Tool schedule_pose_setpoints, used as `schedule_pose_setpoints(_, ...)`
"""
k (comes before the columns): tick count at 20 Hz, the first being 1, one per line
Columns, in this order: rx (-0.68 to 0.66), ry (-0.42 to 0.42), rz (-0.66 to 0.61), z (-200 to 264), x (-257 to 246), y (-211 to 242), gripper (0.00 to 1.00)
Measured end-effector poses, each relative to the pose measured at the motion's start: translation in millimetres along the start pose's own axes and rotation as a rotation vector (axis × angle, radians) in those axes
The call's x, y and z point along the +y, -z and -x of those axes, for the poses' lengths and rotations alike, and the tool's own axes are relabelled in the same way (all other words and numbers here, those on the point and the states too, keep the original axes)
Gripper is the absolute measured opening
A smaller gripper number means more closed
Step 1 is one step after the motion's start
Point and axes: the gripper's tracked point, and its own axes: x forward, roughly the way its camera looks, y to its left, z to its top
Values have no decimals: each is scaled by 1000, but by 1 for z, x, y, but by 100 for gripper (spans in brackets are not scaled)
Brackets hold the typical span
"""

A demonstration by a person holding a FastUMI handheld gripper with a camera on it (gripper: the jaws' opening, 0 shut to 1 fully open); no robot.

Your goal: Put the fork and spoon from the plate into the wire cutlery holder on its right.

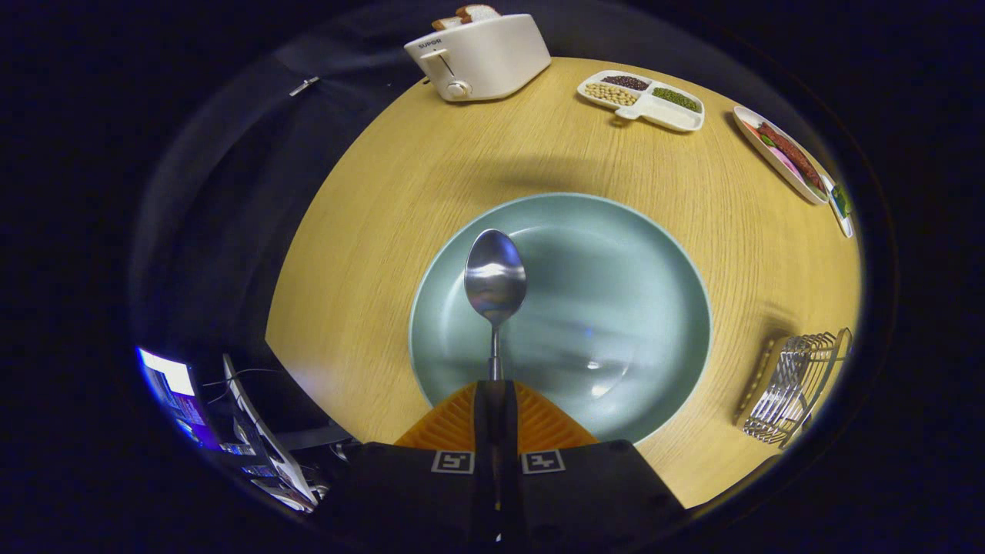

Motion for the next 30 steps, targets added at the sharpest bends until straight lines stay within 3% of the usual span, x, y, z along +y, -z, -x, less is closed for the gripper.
schedule_pose_setpoints(4, 4, -36, 43, 64, -18, 2, 8)
schedule_pose_setpoints(7, 34, 14, 108, 128, -63, 4, 8)
schedule_pose_setpoints(9, 66, 32, 86, 167, -91, 5, 7)
schedule_pose_setpoints(13, 167, 138, 121, 214, -150, 16, 7)
schedule_pose_setpoints(17, 341, 211, 149, 228, -184, 38, 7)
schedule_pose_setpoints(20, 512, 216, 146, 223, -193, 51, 7)
schedule_pose_setpoints(30, 877, 311, 173, 190, -218, 49, 7)
